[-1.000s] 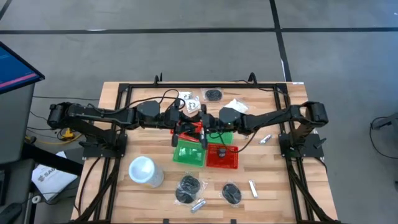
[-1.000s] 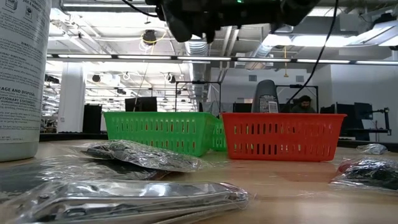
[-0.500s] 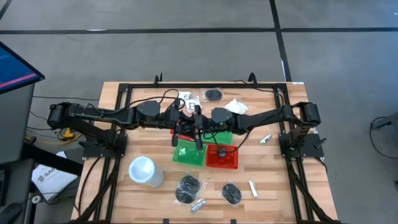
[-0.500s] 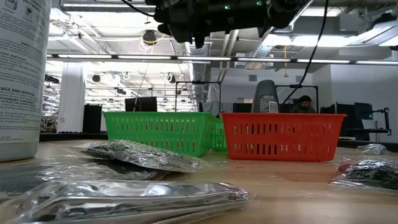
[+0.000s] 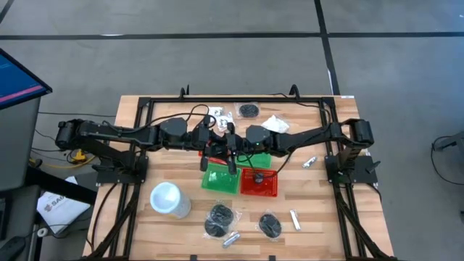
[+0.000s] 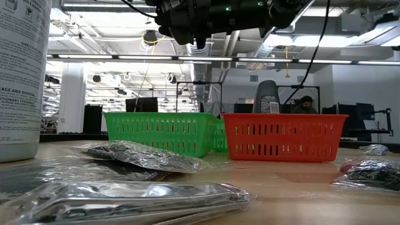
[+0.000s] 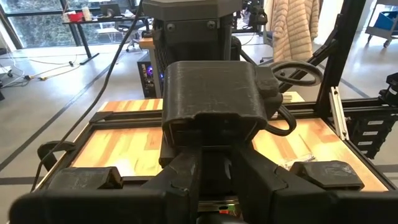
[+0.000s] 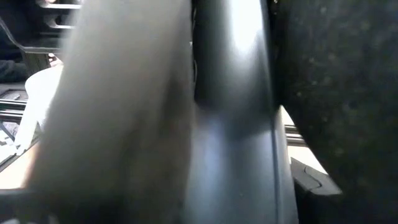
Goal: Pick & Place Travel size toiletries
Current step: Put the black deodorant into the bottom right red bin
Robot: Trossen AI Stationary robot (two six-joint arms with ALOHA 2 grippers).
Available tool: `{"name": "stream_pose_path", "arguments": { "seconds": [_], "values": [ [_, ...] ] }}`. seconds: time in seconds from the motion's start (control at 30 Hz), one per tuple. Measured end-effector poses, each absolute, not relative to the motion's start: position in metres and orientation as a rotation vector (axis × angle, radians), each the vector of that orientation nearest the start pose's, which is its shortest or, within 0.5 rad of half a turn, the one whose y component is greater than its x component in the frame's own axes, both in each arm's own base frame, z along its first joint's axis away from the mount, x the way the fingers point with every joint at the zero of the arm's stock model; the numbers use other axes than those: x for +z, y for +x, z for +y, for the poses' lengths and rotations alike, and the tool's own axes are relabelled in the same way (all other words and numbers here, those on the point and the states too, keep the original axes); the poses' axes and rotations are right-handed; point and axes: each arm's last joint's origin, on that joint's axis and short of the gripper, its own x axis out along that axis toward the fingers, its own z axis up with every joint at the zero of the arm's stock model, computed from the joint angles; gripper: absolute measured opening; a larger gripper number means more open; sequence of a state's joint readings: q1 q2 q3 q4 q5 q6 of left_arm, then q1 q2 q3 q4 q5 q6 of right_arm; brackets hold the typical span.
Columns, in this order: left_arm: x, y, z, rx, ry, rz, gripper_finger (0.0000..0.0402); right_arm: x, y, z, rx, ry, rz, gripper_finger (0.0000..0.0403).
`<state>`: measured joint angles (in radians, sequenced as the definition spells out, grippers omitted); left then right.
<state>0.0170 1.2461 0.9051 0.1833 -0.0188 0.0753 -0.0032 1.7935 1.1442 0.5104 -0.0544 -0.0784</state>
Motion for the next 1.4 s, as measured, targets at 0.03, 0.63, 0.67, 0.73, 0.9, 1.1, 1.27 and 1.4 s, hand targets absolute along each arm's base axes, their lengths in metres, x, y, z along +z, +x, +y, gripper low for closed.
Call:
{"name": "stream_pose_path", "arguments": {
  "seconds": [0.03,0.63,0.67,0.73,0.9,1.1,1.27,1.4],
  "values": [
    [0.313,0.282,0.005,0.03,0.075,0.159,0.007,0.247,0.405,0.0,0.056,-0.074,0.137,0.0167],
    [0.336,0.263,0.007,0.112,0.077,0.065,0.0153,0.253,0.39,0.001,0.07,-0.072,0.283,0.0167],
    [0.337,0.262,0.007,0.113,0.075,0.062,0.015,0.253,0.388,0.003,0.074,-0.072,0.315,0.0167],
    [0.337,0.263,0.008,0.113,0.074,0.067,0.0145,0.251,0.385,0.007,0.087,-0.072,0.352,0.0167],
    [0.336,0.263,0.007,0.105,0.067,0.074,0.0136,0.238,0.378,0.021,0.118,-0.041,0.504,0.0167],
    [0.335,0.263,0.005,0.098,0.066,0.074,0.0131,0.226,0.369,0.04,0.152,-0.015,0.663,0.0167],
    [0.335,0.263,0.002,0.083,0.066,0.08,0.013,0.216,0.359,0.054,0.169,0.01,0.795,0.0167],
    [0.335,0.263,-0.003,0.067,0.067,0.08,0.013,0.211,0.351,0.063,0.172,0.027,0.886,0.0167]
  ]
}}
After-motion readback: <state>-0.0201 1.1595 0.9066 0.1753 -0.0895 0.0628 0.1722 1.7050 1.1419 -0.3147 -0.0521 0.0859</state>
